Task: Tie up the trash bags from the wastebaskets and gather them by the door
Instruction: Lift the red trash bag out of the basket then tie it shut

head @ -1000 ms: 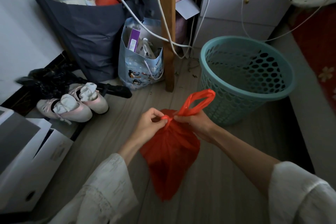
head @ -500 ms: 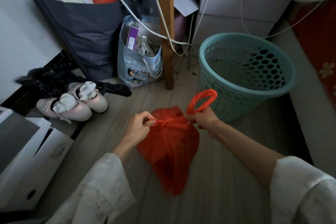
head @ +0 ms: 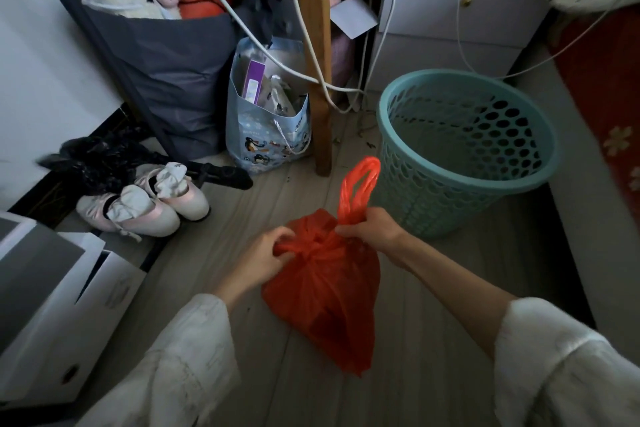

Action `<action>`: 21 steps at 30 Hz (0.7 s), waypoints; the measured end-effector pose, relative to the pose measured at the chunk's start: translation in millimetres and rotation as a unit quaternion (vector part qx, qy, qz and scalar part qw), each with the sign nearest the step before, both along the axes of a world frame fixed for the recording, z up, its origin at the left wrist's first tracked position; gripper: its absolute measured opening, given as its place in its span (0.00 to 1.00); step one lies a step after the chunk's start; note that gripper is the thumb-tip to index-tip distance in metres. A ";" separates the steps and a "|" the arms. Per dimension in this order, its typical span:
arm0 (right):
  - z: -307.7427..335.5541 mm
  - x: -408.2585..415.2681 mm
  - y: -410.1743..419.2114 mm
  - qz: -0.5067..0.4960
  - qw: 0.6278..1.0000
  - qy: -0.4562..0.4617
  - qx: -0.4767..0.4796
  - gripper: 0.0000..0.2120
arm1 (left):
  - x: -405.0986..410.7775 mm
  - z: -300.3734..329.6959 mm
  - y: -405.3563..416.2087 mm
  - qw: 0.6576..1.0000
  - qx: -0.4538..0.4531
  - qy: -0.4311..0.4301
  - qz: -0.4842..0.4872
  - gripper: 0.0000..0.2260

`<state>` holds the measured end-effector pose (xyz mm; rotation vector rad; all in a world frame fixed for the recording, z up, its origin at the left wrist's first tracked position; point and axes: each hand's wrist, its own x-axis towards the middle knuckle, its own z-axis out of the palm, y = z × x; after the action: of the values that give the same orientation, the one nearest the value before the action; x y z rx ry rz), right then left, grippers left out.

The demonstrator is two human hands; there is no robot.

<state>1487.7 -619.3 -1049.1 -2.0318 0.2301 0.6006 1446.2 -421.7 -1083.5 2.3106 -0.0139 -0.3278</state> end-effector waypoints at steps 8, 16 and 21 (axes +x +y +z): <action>109.9 -31.4 19.0 0.187 0.958 -0.056 -0.208 0.13 | -11.8 138.8 7.8 0.999 0.050 -0.005 0.020 0.10; 371.3 -41.5 36.3 0.209 0.956 -0.093 -0.184 0.15 | -46.5 399.1 29.3 0.998 0.029 0.017 0.055 0.16; 535.6 -71.2 51.0 0.238 0.951 -0.123 -0.155 0.16 | -76.9 562.4 37.5 0.994 0.026 -0.015 0.108 0.12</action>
<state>1416.6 -568.3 -513.4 -2.4647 -0.3478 0.6229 1369.3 -384.2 -521.0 2.3421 0.2301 -0.1852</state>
